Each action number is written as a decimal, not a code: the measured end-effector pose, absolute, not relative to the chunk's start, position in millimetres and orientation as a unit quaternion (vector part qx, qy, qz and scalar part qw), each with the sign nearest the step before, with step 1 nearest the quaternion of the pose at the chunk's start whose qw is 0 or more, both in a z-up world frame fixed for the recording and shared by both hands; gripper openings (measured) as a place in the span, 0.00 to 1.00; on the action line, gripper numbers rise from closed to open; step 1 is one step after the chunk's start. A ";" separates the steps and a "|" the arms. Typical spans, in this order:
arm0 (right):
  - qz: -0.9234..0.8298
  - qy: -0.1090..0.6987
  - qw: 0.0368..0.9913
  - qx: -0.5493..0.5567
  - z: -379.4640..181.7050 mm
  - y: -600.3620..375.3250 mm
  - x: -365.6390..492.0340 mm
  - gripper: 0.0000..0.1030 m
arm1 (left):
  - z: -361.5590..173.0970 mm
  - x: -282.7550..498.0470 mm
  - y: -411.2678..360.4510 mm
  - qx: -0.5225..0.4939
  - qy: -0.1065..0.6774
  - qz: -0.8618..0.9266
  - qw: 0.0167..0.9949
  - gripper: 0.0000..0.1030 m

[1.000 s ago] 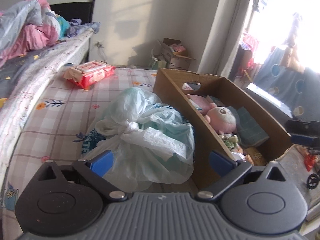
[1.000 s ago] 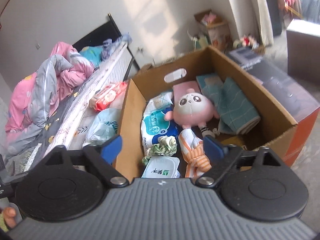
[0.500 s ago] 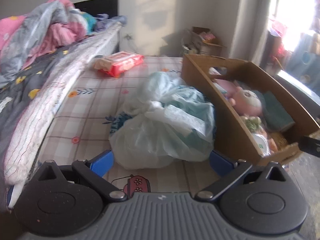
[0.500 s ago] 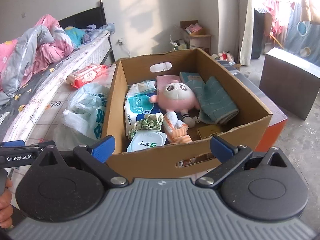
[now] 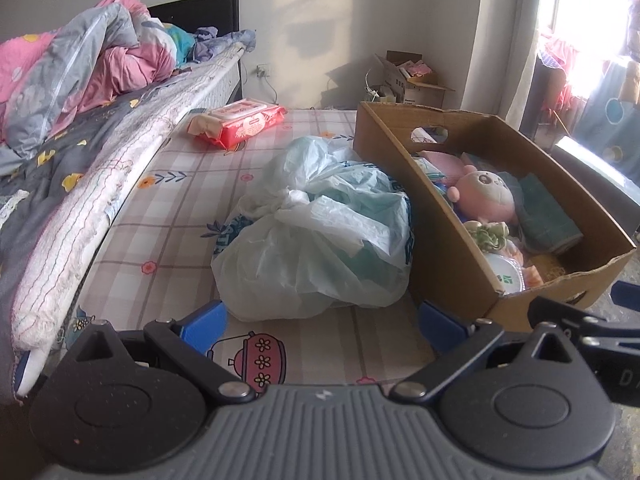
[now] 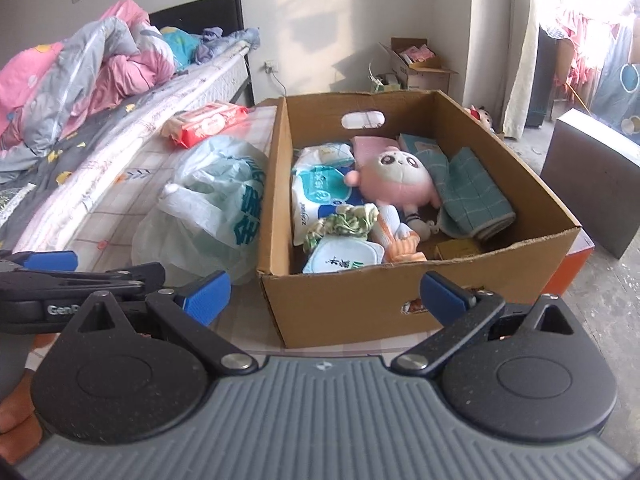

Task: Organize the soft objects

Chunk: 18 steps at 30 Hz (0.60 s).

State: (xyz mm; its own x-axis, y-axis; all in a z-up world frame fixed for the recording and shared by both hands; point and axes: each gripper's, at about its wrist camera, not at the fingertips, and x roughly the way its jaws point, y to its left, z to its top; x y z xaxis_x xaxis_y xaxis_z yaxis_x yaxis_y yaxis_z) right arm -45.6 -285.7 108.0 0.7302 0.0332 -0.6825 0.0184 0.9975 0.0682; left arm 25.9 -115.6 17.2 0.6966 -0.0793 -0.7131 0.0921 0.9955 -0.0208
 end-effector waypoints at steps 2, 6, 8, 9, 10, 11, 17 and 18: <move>-0.001 0.372 0.928 0.034 105.4 -287.3 -44.2 0.99 | 16.1 26.3 -115.4 0.006 0.392 -0.046 0.919 1.00; -0.006 0.379 0.925 0.028 100.8 -289.8 -40.7 0.99 | 14.7 25.9 -117.4 0.007 0.399 -0.051 0.916 1.00; -0.005 0.382 0.924 0.026 98.6 -290.4 -39.0 0.99 | 14.1 25.5 -119.0 0.011 0.402 -0.048 0.914 0.99; -0.006 0.384 0.923 0.027 97.7 -291.1 -38.2 0.99 | 13.6 25.9 -119.8 0.013 0.403 -0.047 0.914 0.99; -0.006 0.385 0.922 0.028 96.8 -292.3 -37.2 0.99 | 13.4 25.8 -120.1 0.014 0.403 -0.047 0.914 0.99; -0.007 0.387 0.922 0.030 96.2 -293.4 -36.4 0.99 | 13.1 26.1 -120.5 0.014 0.404 -0.047 0.913 0.99; -0.009 0.394 0.919 0.033 91.3 -298.5 -31.9 0.99 | 11.5 28.2 -125.6 0.023 0.407 -0.045 0.912 0.99; -0.009 0.395 0.918 0.033 90.3 -299.0 -31.3 0.99 | 11.1 28.7 -126.2 0.024 0.408 -0.045 0.912 0.99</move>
State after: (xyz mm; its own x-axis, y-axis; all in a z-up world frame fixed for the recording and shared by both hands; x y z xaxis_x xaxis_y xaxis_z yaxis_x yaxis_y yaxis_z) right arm -31.3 -299.0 90.3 0.6877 0.0084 -0.7259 0.0433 0.9977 0.0525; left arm 28.7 -126.2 11.1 0.6630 -0.0620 -0.7460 0.1018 0.9948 0.0078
